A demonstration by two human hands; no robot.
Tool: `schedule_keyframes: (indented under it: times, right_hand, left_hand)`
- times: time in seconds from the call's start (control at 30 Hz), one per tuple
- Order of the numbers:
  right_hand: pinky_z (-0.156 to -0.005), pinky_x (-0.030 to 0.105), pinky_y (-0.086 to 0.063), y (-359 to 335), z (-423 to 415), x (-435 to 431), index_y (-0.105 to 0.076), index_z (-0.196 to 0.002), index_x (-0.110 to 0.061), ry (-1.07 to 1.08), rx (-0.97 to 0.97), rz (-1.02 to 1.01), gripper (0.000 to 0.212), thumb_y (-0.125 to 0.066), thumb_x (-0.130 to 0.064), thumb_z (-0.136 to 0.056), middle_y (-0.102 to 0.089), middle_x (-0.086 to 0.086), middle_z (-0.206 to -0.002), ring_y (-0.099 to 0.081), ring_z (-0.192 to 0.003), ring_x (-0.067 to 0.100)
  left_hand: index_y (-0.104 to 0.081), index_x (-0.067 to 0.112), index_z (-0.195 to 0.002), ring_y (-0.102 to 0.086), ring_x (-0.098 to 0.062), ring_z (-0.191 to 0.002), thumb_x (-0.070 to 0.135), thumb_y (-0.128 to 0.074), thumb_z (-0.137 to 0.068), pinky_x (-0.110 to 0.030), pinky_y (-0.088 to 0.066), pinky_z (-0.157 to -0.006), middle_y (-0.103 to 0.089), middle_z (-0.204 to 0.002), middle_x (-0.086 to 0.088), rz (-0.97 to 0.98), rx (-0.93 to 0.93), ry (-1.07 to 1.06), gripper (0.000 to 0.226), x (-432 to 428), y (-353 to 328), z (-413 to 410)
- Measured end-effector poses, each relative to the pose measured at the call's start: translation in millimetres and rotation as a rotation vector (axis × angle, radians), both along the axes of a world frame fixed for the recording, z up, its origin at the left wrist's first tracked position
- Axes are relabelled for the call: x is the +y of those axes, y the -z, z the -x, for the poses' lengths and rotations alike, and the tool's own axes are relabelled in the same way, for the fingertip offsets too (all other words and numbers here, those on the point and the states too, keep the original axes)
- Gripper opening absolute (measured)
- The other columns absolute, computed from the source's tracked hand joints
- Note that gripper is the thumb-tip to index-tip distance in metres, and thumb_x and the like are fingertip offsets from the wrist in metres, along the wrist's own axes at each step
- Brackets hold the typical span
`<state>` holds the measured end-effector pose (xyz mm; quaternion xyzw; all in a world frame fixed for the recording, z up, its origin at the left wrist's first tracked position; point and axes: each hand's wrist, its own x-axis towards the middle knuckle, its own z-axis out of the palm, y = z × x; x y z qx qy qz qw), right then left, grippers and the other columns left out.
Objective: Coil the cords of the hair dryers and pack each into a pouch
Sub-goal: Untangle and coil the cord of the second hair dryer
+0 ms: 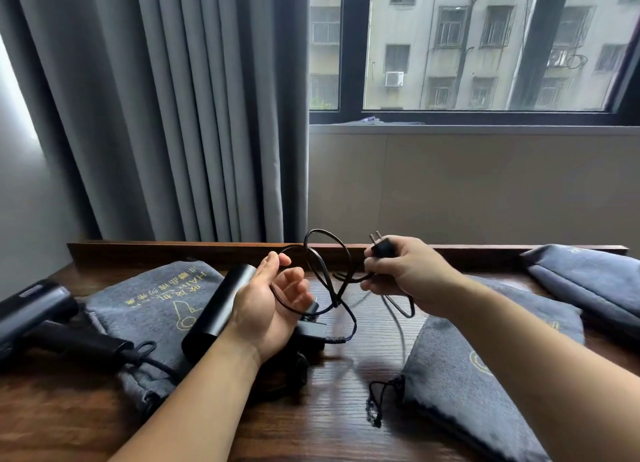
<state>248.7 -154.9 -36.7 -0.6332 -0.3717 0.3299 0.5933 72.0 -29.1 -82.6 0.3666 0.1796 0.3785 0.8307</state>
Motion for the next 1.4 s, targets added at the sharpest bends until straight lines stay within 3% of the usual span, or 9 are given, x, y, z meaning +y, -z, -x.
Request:
schedule_keyframes:
  times: [0.4,0.5,0.57,0.7,0.9,1.07,1.17,1.27,1.4]
  right_hand:
    - [-0.041,0.019,-0.020,-24.6,12.5,3.2,-0.069,-0.098,-0.010,-0.246,-0.035,-0.022,0.006,-0.065,-0.009,-0.093,-0.057,-0.001,-0.070,-0.041,-0.052,0.006]
    - [-0.040,0.021,-0.030,-24.5,15.0,2.3,-0.069,-0.087,-0.011,-0.109,-0.266,-0.029,0.006,-0.073,-0.006,-0.089,-0.058,0.004,-0.070,-0.045,-0.050,0.008]
    - [-0.039,0.017,-0.037,-31.2,9.7,1.3,-0.066,-0.086,-0.008,-0.004,-0.172,-0.117,0.008,-0.070,-0.002,-0.090,-0.057,0.005,-0.069,-0.052,-0.047,0.008]
    - [-0.040,0.020,-0.024,-49.9,-18.7,-10.2,-0.061,-0.081,-0.012,0.146,-0.186,-0.113,0.015,-0.072,-0.013,-0.091,-0.042,0.000,-0.062,-0.031,-0.043,0.010]
    - [-0.054,0.018,-0.040,-77.5,-46.4,-49.9,-0.073,-0.078,-0.013,0.210,-0.654,0.071,0.013,-0.084,-0.019,-0.079,-0.062,-0.010,-0.056,-0.050,-0.048,-0.001]
    - [-0.057,0.023,-0.039,-84.2,-53.2,-86.2,-0.072,-0.074,-0.021,0.090,-0.971,0.368,0.024,-0.088,-0.038,-0.072,-0.062,-0.012,-0.055,-0.049,-0.048,0.000]
    - [-0.056,0.025,-0.036,-61.0,-57.4,-106.3,-0.072,-0.081,-0.019,-0.012,-0.924,0.525,0.048,-0.084,-0.062,-0.062,-0.056,-0.011,-0.055,-0.043,-0.048,0.004]
    - [-0.053,0.028,-0.034,-26.2,-63.2,-123.0,-0.068,-0.088,-0.012,-0.093,-0.823,0.537,0.082,-0.072,-0.083,-0.049,-0.048,-0.006,-0.061,-0.040,-0.055,0.012]
    - [-0.049,0.025,-0.030,5.3,-72.7,-140.1,-0.072,-0.089,-0.015,-0.070,-0.694,0.426,0.059,-0.077,-0.068,-0.065,-0.044,-0.004,-0.063,-0.038,-0.057,0.015]
  left_hand:
    - [-0.052,0.023,-0.101,-0.057,-0.021,-0.068,0.063,-0.039,-0.100,-0.030,-0.048,-0.051,-0.055,-0.081,-0.005,-0.579,0.603,-0.281,0.042,-11.3,2.5,-34.1]
    - [-0.056,0.032,-0.115,-0.062,-0.021,-0.080,0.063,-0.040,-0.100,-0.032,-0.054,-0.058,-0.061,-0.098,-0.007,-0.459,0.424,-0.066,0.038,-21.0,-7.5,-39.9]
    - [-0.052,0.035,-0.131,-0.068,-0.023,-0.097,0.072,-0.048,-0.088,-0.038,-0.055,-0.074,-0.065,-0.110,-0.010,-0.317,0.239,0.113,0.057,-24.1,-10.7,-42.3]
    - [-0.037,0.040,-0.139,-0.062,-0.018,-0.120,0.065,-0.072,-0.075,-0.043,-0.056,-0.087,-0.061,-0.132,-0.003,-0.476,0.257,0.242,0.077,-21.2,-0.5,-39.3]
    - [-0.066,0.023,-0.116,-0.074,-0.010,-0.090,0.026,-0.085,-0.082,-0.022,-0.056,-0.076,-0.077,-0.105,-0.001,-0.889,0.547,0.329,0.039,-27.0,8.7,-39.7]
    - [-0.068,0.038,-0.116,-0.057,-0.013,-0.078,0.040,-0.071,-0.081,-0.031,-0.041,-0.076,-0.068,-0.081,0.005,-0.947,0.567,0.509,0.035,-32.7,4.4,-41.7]
    - [-0.076,0.032,-0.094,-0.046,-0.009,-0.069,0.053,-0.059,-0.089,-0.034,-0.035,-0.072,-0.053,-0.069,0.012,-0.891,0.495,0.499,0.028,-40.1,0.1,-40.9]
    - [-0.078,0.023,-0.084,-0.054,0.007,-0.063,0.060,-0.065,-0.088,-0.020,-0.039,-0.070,-0.064,-0.064,0.020,-1.046,0.577,0.361,0.040,-41.4,0.4,-42.8]
    - [-0.075,0.018,-0.071,-0.048,-0.011,-0.061,0.054,-0.084,-0.074,-0.028,-0.036,-0.063,-0.062,-0.061,0.006,-1.080,0.652,0.342,0.037,-34.2,1.6,-43.0]
